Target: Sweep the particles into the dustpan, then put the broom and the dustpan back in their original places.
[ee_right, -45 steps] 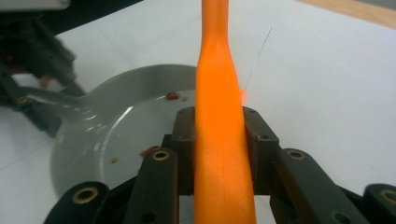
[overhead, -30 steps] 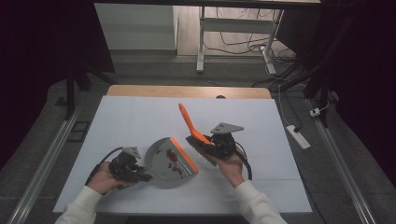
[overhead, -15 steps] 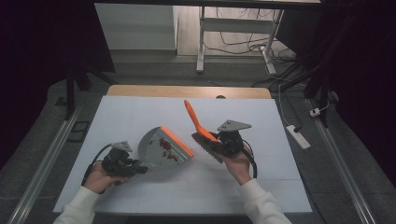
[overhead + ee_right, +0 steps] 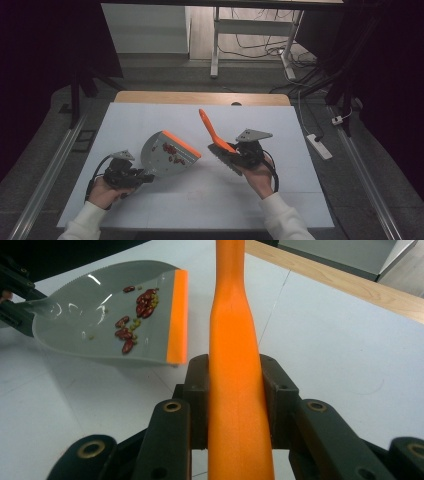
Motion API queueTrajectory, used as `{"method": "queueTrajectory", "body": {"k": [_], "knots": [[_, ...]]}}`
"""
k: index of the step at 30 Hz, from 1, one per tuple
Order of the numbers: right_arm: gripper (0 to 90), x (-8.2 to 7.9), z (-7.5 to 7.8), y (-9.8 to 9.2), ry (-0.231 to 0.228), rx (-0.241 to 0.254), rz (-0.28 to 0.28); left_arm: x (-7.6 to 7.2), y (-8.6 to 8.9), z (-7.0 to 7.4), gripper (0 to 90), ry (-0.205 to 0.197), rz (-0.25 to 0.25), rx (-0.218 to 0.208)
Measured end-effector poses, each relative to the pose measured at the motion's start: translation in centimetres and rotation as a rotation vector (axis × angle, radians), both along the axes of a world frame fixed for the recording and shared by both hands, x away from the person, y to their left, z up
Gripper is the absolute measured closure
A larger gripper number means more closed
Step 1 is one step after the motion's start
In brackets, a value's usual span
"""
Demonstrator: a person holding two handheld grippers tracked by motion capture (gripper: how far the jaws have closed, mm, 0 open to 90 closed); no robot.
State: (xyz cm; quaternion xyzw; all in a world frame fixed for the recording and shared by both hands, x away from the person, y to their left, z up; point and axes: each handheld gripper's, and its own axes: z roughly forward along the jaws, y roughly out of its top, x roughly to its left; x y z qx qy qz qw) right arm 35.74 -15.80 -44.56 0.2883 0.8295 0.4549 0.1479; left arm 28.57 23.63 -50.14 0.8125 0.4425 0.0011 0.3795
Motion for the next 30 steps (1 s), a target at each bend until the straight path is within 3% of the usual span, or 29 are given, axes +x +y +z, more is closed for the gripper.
{"method": "queueTrajectory", "body": {"k": [13, 21, 30], "knots": [[70.0, -1.9, -1.3, -3.5, 0.026, -0.035, -0.025, -1.2, 0.2, 0.1, 61.3, -0.005, 0.086, -0.017], [70.0, -2.6, -1.9, -5.7, 0.066, -0.018, -0.041, -1.6, 0.3, 0.0, 61.3, -0.002, 0.139, -0.025], [70.1, -3.1, -2.7, -6.6, 0.1, -0.011, -0.033, -2.0, 0.5, -0.3, 61.3, 0.01, 0.212, -0.025]]}}
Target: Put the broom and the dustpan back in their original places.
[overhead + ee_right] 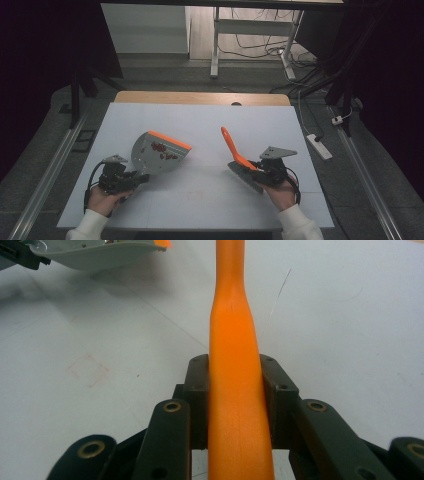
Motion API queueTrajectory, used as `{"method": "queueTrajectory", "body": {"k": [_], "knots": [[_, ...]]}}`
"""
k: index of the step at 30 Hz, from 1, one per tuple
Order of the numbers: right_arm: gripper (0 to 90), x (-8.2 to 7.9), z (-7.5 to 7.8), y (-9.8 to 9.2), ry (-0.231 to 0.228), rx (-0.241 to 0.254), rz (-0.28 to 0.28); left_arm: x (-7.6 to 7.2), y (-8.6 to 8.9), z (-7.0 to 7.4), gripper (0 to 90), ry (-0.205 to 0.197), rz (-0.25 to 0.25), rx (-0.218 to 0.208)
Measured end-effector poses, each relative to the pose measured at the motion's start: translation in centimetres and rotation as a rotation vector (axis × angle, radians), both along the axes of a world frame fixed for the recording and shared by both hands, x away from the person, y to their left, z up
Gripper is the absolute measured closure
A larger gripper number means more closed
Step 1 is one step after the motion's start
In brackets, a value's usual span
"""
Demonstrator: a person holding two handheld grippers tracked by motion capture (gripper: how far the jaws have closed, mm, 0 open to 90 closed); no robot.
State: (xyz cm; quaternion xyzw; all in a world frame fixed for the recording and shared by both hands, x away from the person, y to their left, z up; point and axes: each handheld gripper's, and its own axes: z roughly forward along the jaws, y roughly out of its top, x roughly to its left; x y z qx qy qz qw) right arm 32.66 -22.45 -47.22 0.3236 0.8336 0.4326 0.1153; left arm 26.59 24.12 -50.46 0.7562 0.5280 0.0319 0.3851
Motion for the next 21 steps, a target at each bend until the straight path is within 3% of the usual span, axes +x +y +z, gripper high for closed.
{"method": "queueTrajectory", "body": {"k": [21], "knots": [[70.0, -0.3, -0.9, -0.8, 0.092, 0.043, -0.015, -1.3, 0.6, -1.4, 61.2, 0.015, 0.18, -0.003]]}}
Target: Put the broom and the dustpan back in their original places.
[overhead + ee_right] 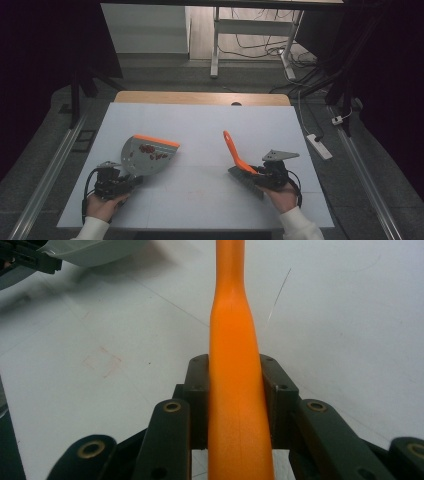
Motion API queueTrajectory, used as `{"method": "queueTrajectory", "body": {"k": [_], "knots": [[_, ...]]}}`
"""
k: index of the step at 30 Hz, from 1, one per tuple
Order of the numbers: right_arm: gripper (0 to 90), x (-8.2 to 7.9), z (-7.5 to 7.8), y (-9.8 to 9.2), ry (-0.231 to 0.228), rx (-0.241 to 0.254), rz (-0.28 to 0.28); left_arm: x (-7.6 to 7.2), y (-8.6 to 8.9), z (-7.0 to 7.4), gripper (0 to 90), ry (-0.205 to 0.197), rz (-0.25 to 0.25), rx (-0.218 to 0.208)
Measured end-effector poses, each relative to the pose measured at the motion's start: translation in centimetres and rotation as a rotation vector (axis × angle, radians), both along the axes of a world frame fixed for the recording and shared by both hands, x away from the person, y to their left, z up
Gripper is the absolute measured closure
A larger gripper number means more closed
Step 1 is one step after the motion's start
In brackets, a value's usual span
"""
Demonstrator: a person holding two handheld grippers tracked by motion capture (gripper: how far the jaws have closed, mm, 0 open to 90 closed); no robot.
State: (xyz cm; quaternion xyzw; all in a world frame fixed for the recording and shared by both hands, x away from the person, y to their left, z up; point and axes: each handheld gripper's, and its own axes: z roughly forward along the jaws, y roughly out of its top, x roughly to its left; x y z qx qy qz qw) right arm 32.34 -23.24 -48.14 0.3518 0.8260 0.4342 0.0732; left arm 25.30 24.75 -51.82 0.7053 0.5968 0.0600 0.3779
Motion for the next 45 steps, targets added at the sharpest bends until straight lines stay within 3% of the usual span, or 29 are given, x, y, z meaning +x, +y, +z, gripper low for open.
{"method": "queueTrajectory", "body": {"k": [9, 12, 23, 31, 45], "knots": [[70.0, 0.3, -0.6, -0.6, 0.079, -0.004, -0.023, 0.5, 0.0, -0.5, 61.2, 0.016, 0.047, 0.009], [70.0, 0.6, -0.8, -0.8, 0.105, 0.018, -0.034, 0.7, 0.0, -0.7, 61.3, 0.026, 0.065, 0.013], [68.7, 1.5, -1.2, -1.5, 0.101, -0.022, -0.074, 1.2, -0.2, -1.4, 61.1, 0.064, 0.081, 0.022], [63.0, 2.1, -1.8, -2.2, 0.113, -0.05, -0.105, 1.1, -0.4, -1.5, 60.7, 0.062, 0.078, 0.031], [47.9, 3.1, -2.9, -2.7, 0.183, -0.097, -0.154, 1.1, -0.3, -1.5, 55.0, 0.054, 0.054, 0.016]]}}
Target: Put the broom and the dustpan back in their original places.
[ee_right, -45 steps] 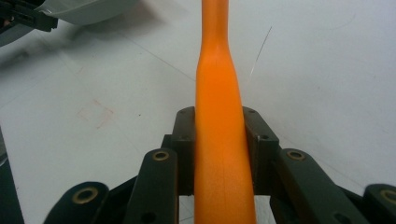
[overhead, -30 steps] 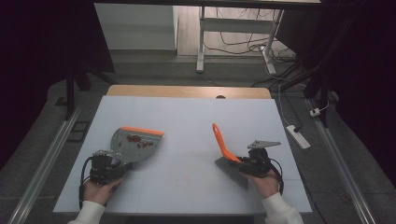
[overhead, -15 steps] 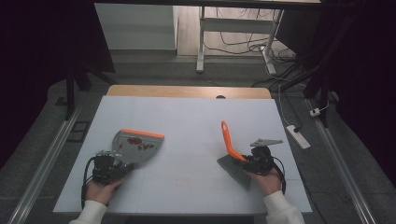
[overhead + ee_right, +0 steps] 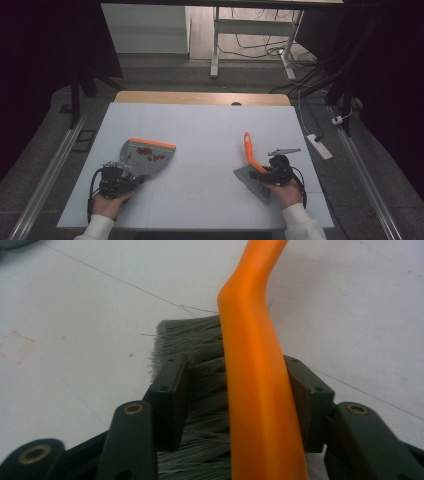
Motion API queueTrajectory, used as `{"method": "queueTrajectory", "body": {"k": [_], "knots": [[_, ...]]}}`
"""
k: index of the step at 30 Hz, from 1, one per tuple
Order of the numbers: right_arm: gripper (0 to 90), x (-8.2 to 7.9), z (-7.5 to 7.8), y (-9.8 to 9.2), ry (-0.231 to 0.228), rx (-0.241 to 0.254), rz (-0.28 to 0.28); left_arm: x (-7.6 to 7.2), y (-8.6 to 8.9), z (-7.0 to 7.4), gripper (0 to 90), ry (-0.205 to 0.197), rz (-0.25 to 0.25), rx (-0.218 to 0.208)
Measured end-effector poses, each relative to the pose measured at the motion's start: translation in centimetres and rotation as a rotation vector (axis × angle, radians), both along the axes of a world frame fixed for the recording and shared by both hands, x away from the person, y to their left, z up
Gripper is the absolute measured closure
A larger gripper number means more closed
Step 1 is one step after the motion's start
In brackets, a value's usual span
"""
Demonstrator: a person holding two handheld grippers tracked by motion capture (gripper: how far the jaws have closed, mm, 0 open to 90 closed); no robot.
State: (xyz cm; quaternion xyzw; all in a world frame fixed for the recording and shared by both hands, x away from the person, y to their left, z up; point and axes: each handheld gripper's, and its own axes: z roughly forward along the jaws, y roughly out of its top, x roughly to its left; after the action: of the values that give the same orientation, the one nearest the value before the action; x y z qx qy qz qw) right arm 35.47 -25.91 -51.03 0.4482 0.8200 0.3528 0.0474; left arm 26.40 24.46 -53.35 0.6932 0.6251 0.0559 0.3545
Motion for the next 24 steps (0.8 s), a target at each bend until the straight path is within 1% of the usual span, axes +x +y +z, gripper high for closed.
{"method": "queueTrajectory", "body": {"k": [5, 7, 9, 12, 14, 17, 20, 22, 24], "knots": [[46.2, 0.2, -0.2, -0.1, 0.007, -0.007, -0.01, -0.1, 0.2, 0.1, 47.9, -0.01, 0.001, -0.003], [45.6, 0.2, -0.2, -0.2, 0.01, -0.006, -0.01, -0.3, 0.4, 0.3, 45.7, -0.025, 0.0, 0.0], [44.5, 0.2, -0.1, -0.2, 0.006, -0.014, -0.014, -0.5, 0.5, 0.7, 43.8, -0.043, -0.001, 0.003], [42.9, 0.2, -0.1, -0.2, 0.001, -0.025, -0.025, -0.8, 0.6, 1.1, 42.1, -0.058, -0.02, 0.049], [41.9, 0.2, -0.1, -0.3, -0.002, -0.03, -0.032, -1.0, 0.6, 1.4, 41.3, -0.072, -0.022, 0.07], [41.2, 0.1, 0.1, -0.4, -0.026, -0.05, -0.041, -1.3, 0.6, 1.7, 40.7, -0.078, -0.032, 0.086], [41.7, 0.0, 0.5, -0.6, -0.048, -0.037, -0.051, -1.5, 0.5, 1.8, 40.3, -0.08, -0.043, 0.106], [41.7, -0.2, 0.7, -0.7, -0.058, -0.032, -0.053, -1.6, 0.4, 2.1, 40.4, -0.091, -0.046, 0.12], [41.7, -0.3, 1.1, -0.7, -0.083, -0.035, -0.055, -1.7, 0.2, 2.5, 40.4, -0.099, -0.056, 0.137]]}}
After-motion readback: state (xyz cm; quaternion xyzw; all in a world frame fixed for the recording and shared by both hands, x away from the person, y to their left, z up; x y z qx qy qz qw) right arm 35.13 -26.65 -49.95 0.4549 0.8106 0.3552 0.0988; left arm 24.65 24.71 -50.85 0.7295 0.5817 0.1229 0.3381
